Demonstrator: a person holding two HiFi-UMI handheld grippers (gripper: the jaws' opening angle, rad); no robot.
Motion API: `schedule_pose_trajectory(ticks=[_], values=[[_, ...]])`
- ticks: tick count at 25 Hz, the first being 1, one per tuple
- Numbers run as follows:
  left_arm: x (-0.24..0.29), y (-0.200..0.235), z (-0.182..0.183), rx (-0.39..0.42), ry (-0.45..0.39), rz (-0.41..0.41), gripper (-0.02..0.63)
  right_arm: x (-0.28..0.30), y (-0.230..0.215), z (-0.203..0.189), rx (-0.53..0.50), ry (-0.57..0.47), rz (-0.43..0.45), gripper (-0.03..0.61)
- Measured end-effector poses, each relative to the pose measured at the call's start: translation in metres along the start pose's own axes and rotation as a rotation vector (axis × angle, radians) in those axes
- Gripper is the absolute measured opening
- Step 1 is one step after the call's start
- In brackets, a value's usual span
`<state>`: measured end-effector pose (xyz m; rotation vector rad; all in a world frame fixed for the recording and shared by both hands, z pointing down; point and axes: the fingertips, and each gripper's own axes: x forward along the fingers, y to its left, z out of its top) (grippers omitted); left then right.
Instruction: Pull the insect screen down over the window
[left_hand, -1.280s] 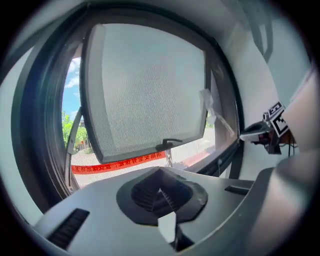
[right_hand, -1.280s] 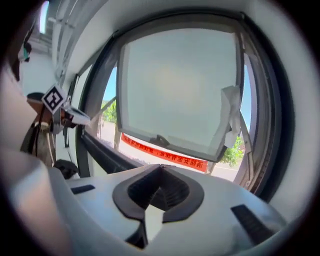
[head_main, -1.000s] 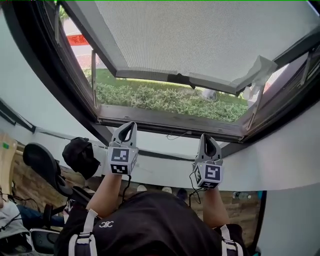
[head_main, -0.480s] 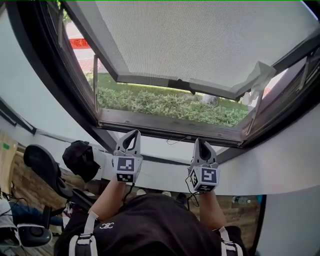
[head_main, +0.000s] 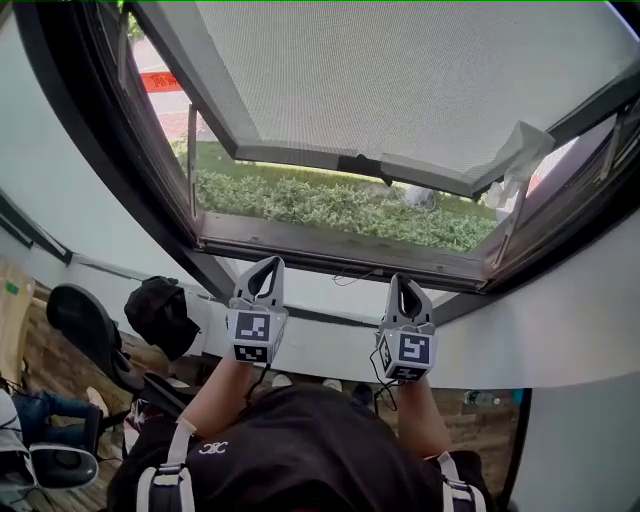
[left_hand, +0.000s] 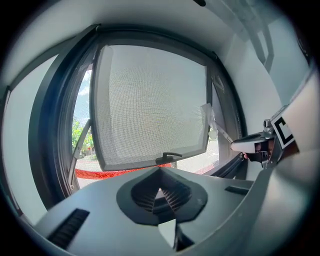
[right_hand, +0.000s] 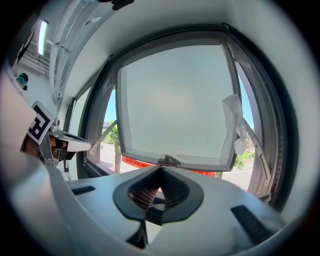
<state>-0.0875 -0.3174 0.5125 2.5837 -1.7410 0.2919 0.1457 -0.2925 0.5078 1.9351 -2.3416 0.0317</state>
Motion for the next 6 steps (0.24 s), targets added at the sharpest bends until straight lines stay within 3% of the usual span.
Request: schedule_pose_trajectory(ticks=[6], values=[[0.0007, -0.0040, 0.0038, -0.039, -0.011, -0.014, 0.014, 0.0010, 0.0012, -0.0006, -0.012, 0.004, 0.016, 0.003]])
